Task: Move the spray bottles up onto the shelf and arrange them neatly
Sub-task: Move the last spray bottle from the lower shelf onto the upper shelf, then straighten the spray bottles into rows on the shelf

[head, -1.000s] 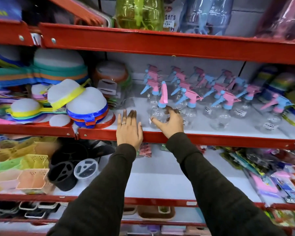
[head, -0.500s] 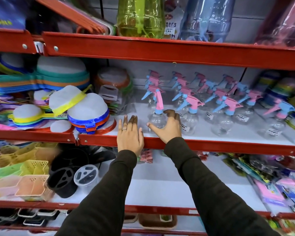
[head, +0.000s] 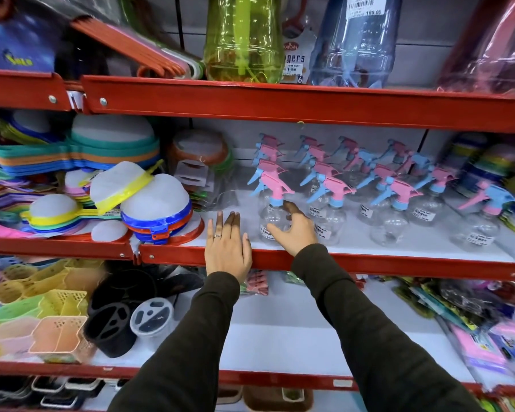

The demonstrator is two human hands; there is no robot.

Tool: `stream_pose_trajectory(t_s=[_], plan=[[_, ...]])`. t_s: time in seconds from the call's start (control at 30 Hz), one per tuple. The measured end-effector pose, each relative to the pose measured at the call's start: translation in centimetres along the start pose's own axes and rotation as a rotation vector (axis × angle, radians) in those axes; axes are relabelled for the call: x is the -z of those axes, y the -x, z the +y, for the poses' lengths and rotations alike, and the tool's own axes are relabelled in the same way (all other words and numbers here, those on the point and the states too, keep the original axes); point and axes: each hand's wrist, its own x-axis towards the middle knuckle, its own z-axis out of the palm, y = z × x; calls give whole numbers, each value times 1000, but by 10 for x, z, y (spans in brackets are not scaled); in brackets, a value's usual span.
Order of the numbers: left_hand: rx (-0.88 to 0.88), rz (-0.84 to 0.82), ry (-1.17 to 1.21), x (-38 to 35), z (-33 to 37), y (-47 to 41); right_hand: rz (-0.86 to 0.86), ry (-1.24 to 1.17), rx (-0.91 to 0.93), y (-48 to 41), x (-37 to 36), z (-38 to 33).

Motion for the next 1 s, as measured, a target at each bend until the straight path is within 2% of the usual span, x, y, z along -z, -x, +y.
stream_pose_trajectory(t_s=[0.17, 0.33, 0.47, 0.8, 1.0], plan=[[-1, -16, 8, -1, -1, 0, 128, 19, -15, 4, -4, 1], [3, -51, 80, 3, -2, -3, 36, -35, -16, 1, 0, 4], [78, -104, 282, 13, 9, -8, -20, -63, -32, 2, 1, 4], [129, -186, 609, 17, 34, -24, -25, -127, -104, 17, 4, 10], [132, -191, 648, 16, 35, -25, -15, -121, -101, 20, 5, 8]])
